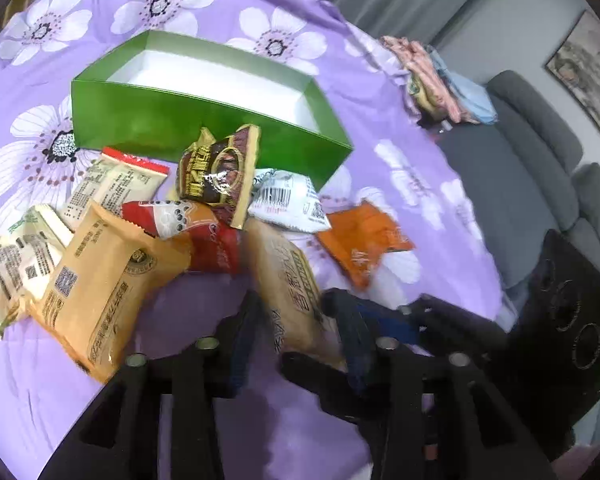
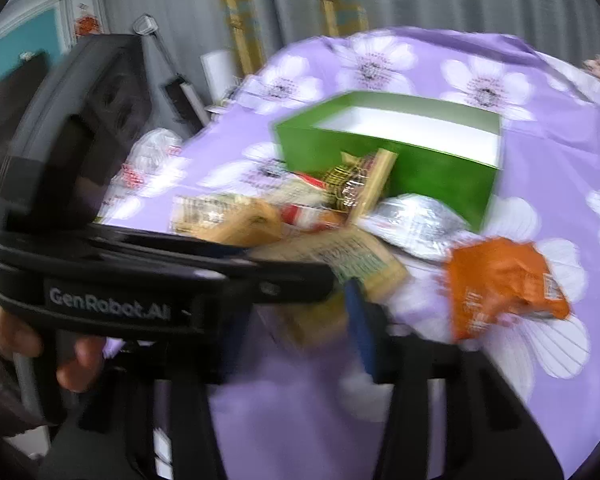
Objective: Organize snacks
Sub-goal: 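Lower the left gripper onto the soda cracker pack and close it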
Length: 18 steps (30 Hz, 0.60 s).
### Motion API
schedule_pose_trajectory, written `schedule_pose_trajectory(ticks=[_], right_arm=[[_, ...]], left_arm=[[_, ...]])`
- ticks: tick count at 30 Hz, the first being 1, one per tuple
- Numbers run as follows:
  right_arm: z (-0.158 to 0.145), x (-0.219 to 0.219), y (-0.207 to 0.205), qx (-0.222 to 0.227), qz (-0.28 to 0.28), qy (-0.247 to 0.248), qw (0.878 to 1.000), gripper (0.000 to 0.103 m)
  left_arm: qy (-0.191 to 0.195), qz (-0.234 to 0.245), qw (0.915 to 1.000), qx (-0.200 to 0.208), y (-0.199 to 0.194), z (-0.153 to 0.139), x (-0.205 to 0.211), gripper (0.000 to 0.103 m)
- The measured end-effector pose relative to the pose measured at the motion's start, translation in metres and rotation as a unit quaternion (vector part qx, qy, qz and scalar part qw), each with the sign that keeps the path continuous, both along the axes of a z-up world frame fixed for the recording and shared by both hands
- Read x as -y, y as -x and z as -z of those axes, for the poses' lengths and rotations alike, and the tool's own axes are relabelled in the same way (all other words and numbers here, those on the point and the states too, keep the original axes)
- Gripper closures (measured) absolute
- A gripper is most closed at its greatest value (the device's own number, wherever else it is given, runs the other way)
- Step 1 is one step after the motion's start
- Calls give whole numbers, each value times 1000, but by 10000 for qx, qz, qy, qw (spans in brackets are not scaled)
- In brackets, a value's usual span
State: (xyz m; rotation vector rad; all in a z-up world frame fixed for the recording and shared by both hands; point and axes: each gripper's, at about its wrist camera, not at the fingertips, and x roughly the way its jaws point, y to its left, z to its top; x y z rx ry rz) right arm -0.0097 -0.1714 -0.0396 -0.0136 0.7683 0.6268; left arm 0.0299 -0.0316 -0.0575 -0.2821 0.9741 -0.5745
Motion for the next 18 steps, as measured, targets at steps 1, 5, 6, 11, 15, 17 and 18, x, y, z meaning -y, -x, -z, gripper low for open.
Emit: schedule_pose_trajectory(ticks=[1, 5, 6, 11, 15, 17, 18], right_arm=[[-2, -3, 0, 27, -15, 44, 10000, 60], [6, -5, -4, -237, 6, 79, 9997, 60], [10, -3, -3, -301, 26, 78, 9995, 60], [17, 14, 3, -356, 398, 220, 9983, 29], [27, 24, -10, -675, 645, 24, 9956, 22], [36, 20, -17, -870, 607, -28, 9944, 22], [41, 17, -20, -948, 556, -66, 9939, 22]], left_arm=[[-90, 12, 9999, 97, 3, -4, 1, 74], [-86, -37, 9998, -148, -2, 4, 0, 75], [-54, 17, 9997, -250, -4, 10, 1, 75], [-197, -161, 9986, -473, -18, 28, 5, 75], [-185, -37, 9972, -721, -32, 38, 11, 74], [-128, 130, 9966, -809, -39, 41, 18, 72], [-113, 139, 9963, -835, -40, 41, 18, 72]])
